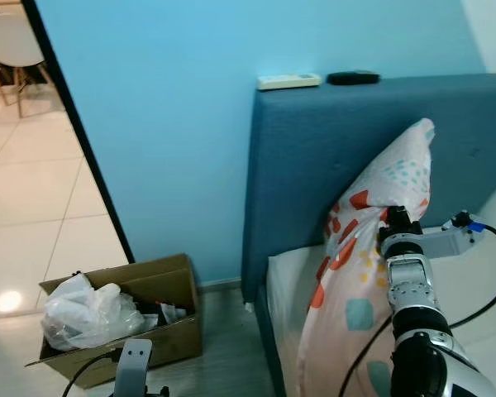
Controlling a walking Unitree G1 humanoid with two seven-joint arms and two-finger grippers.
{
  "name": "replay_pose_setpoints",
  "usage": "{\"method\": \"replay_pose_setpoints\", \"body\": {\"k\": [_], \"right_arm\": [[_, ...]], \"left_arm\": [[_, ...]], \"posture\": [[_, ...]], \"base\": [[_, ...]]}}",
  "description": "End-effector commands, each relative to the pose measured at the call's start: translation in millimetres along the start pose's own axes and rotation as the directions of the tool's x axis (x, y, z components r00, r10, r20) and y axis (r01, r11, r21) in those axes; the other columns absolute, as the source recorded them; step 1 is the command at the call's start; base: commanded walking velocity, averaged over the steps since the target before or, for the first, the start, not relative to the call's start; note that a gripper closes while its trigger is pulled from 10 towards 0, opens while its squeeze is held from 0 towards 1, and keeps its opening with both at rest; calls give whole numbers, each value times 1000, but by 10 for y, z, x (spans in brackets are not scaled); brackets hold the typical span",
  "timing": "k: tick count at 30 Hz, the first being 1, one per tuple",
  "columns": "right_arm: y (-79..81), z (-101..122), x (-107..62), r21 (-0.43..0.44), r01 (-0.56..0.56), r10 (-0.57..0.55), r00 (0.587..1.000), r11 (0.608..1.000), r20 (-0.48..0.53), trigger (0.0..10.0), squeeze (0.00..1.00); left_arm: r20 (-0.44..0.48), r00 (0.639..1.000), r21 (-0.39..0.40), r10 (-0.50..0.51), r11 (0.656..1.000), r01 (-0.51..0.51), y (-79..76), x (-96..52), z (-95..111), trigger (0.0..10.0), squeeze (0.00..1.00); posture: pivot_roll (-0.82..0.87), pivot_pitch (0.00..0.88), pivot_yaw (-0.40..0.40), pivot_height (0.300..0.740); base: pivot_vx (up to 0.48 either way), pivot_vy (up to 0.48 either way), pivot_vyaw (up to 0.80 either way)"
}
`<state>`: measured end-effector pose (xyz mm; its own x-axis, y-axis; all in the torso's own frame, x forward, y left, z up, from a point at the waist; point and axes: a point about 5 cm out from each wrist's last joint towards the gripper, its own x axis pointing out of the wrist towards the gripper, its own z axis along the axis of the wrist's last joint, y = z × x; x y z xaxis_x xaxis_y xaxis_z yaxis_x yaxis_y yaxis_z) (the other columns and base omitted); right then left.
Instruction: Clean up the room
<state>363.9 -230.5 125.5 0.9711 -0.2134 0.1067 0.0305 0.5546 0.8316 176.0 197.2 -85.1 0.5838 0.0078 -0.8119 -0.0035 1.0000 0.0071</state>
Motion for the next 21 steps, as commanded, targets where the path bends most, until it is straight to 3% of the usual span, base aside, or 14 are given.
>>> {"method": "replay_pose_setpoints", "body": {"k": [1,7,21], "right_arm": [[-10,335,18,-63,-53,60,993,997,104,10000,0],[17,288,9,-115,-74,82,994,991,72,10000,0],[-49,379,4,-77,-42,49,994,996,100,10000,0]], "left_arm": [[21,1000,3,-19,1000,19,-66,20,70,10000,0],[19,1000,6,-24,1000,24,-73,19,64,10000,0],[18,999,18,-30,999,30,-79,21,69,10000,0]], "posture": [[87,0,-64,722],[82,0,-61,722],[73,0,-59,722]], "base": [[382,0,769],[379,0,759],[388,0,0]]}}
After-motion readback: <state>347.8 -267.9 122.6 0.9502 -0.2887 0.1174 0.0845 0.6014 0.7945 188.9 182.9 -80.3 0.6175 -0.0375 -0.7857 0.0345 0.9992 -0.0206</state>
